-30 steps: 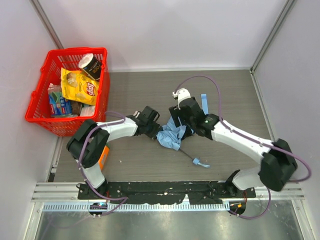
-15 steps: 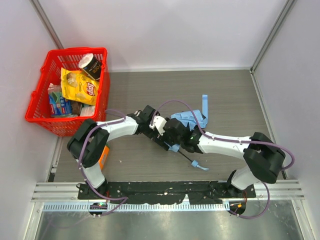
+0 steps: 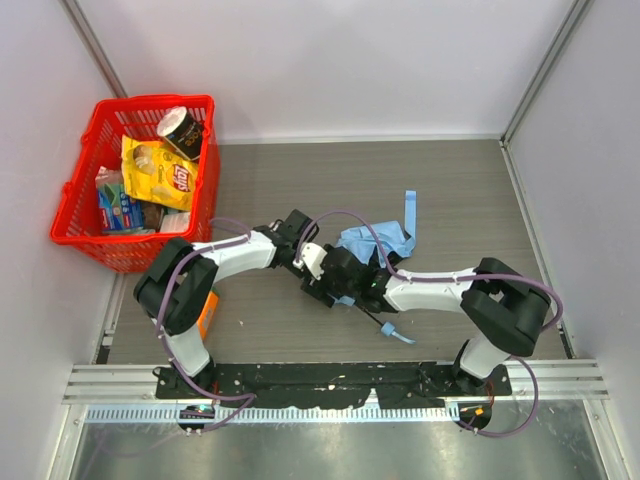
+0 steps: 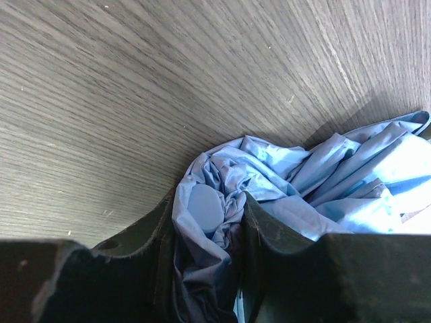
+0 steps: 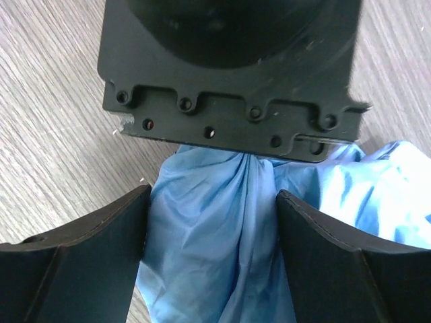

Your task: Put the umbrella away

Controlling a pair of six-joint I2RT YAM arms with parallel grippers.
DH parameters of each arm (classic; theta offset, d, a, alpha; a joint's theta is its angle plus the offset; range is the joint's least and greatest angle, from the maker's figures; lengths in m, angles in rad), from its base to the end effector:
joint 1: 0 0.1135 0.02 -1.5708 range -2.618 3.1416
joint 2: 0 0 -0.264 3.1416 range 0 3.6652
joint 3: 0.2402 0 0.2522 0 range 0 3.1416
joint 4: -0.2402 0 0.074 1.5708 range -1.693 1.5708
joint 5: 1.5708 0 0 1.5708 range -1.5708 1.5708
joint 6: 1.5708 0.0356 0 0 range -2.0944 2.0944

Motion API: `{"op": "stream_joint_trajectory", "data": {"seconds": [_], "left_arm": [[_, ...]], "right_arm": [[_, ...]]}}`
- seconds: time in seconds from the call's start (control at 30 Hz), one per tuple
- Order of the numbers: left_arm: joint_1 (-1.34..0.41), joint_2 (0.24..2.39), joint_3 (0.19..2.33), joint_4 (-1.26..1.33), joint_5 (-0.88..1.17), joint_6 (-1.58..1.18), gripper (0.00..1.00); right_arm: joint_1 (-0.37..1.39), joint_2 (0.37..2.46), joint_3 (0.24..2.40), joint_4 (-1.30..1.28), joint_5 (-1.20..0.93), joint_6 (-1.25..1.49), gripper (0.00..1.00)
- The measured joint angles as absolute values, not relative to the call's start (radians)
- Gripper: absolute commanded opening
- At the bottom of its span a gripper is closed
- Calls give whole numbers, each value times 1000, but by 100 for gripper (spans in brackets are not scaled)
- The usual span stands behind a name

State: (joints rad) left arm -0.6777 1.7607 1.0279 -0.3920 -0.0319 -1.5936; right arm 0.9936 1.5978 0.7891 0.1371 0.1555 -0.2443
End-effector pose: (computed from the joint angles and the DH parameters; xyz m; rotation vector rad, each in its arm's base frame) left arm 0.2650 -0.2119 0.1546 -1.2783 2.5700 -0.5709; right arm 0.1820 0.2694 0.1737 -1.2318 1.8746 0.2333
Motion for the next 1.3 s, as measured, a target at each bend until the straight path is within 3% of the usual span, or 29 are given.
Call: {"op": "stream_joint_trajectory", "data": {"seconds": [0.2, 0.37, 0.43, 0.53, 0.67, 0.9, 0.93, 1.07, 1.13, 1.17, 1.3], "left_arm": [[-669, 1761, 1028, -395, -23, -1594, 0], [-664, 1761, 1027, -395, -14, -1594, 0], [-659, 1759, 1023, -393, -4, -1593, 0], [-652, 1755, 1011, -387, 5, -1595, 0], [-633, 1746, 992, -366, 17, -1600, 0], [-629, 1738, 976, -334, 17, -1587, 0], [-629, 1736, 973, -330, 13, -1583, 3], [-641, 1697, 921, -255, -44, -1542, 69], [-643, 1651, 868, -191, -71, -1514, 94], [-643, 1621, 850, -174, -82, -1482, 100], [-640, 1526, 781, -79, -97, -1404, 100]], "right_arm": [[1010, 1611, 747, 165, 179, -240, 77], [1028, 1673, 772, 176, 316, -228, 66], [1037, 1697, 785, 189, 374, -225, 58], [1048, 1726, 801, 194, 430, -216, 31], [1063, 1763, 829, 192, 456, -187, 5], [1063, 1768, 831, 191, 450, -167, 1], [1060, 1767, 830, 194, 441, -162, 1], [1027, 1752, 808, 231, 358, -134, 1], [997, 1739, 784, 263, 294, -113, 1], [981, 1734, 774, 277, 266, -102, 1], [907, 1711, 737, 331, 119, -45, 1]]}}
